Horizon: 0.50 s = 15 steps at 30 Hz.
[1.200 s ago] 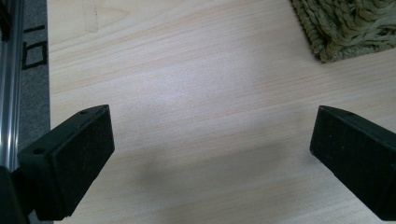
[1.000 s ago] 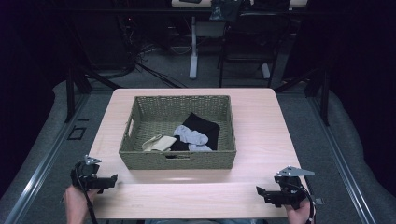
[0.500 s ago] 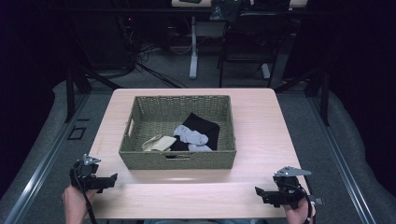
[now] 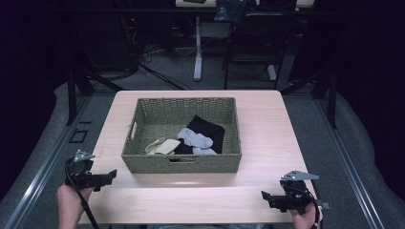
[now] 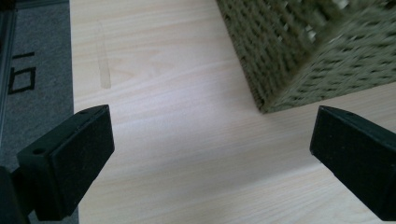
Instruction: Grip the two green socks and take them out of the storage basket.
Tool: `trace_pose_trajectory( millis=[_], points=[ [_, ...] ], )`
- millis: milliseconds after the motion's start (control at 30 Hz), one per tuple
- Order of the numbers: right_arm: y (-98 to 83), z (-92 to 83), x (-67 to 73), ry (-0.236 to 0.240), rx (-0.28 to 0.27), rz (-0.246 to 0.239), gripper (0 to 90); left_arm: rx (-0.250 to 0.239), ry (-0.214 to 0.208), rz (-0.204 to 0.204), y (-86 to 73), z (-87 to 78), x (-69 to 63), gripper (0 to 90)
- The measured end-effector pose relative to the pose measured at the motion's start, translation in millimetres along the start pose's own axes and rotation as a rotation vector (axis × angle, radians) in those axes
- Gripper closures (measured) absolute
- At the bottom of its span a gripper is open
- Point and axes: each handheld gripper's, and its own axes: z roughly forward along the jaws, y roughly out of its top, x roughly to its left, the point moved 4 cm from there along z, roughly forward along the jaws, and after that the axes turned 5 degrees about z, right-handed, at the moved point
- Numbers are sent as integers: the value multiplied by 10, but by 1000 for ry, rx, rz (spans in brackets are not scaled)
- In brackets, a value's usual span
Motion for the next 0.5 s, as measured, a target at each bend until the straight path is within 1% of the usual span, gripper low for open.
trace_pose_trajectory(
  millis=[67, 100, 133, 167, 200, 233, 267, 300, 333, 367, 400, 500],
  points=[
    [0, 0, 0, -1, 2, 3, 143, 0, 1, 5, 28, -22, -4, 0],
    [2, 3, -1, 2, 6, -1, 144, -3, 3, 14, 98, -76, -7, 0],
    [2, 3, -1, 2, 6, -1, 144, -3, 3, 14, 98, -76, -7, 0],
    [1, 8, 7, 6, 8, -1, 143, -10, -12, 19, 160, -116, -7, 0],
    [1, 10, 8, 4, 11, -1, 143, -11, -18, 23, 197, -138, -7, 0],
    [2, 11, 8, 3, 11, -2, 144, -13, -18, 29, 232, -156, -6, 0],
    [2, 12, 7, 4, 10, -2, 143, -13, -18, 29, 232, -156, -6, 0],
    [1, 13, 6, 5, 12, -3, 144, -13, -25, 41, 309, -190, -5, 0],
    [1, 13, 6, 5, 12, -3, 144, -13, -25, 41, 309, -190, -5, 0],
    [1, 13, 6, 6, 10, -1, 143, -19, -35, 46, 374, -211, -8, 0],
    [1, 13, 5, 6, 9, 0, 143, -17, -40, 51, 405, -219, -9, 0],
    [0, 12, 0, 4, 10, -1, 143, -24, -41, 65, 497, -244, -28, 0]
  ],
)
